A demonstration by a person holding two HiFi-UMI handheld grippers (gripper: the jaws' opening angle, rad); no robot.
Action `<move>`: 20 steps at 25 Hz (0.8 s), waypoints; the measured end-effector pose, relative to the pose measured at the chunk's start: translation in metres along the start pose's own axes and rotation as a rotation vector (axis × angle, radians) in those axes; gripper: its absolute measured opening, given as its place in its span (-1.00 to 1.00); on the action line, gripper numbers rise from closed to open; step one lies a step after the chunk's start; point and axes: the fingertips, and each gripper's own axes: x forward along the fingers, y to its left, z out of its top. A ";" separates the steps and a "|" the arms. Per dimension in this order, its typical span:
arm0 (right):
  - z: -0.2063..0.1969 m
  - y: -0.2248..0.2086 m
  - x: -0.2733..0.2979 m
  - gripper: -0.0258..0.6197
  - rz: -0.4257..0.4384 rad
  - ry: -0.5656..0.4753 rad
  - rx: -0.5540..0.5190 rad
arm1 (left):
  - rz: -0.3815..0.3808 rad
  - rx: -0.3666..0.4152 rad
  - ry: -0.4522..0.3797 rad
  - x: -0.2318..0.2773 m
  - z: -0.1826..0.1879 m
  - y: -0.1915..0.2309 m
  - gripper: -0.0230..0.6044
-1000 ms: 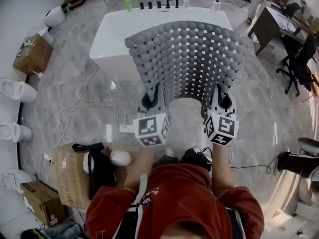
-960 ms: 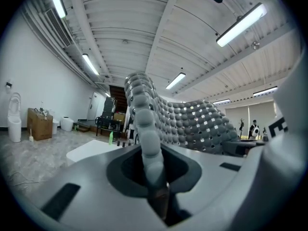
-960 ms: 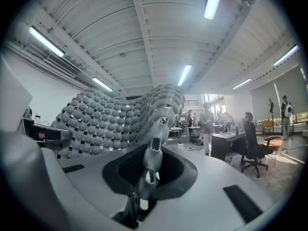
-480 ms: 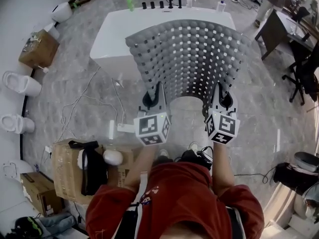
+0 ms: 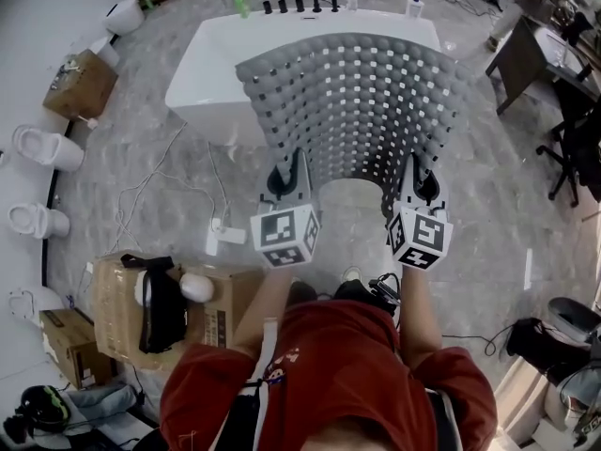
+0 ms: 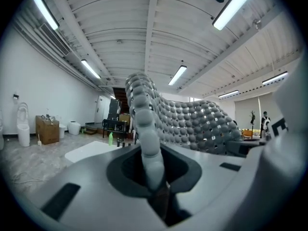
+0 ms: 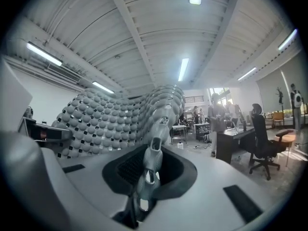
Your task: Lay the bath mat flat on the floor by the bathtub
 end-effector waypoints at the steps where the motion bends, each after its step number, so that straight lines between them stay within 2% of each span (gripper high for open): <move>1: -0.001 -0.007 0.000 -0.75 0.007 0.003 0.002 | 0.007 0.002 0.002 0.002 -0.001 -0.006 -0.74; 9: -0.018 -0.036 0.004 -0.75 0.037 0.034 0.024 | 0.041 0.018 0.037 0.010 -0.017 -0.030 -0.74; 15: -0.046 -0.030 0.019 -0.75 0.043 0.082 0.021 | 0.057 0.008 0.077 0.023 -0.044 -0.016 -0.74; 20: -0.074 -0.008 0.044 -0.75 0.044 0.146 0.010 | 0.067 -0.017 0.135 0.039 -0.072 0.016 -0.74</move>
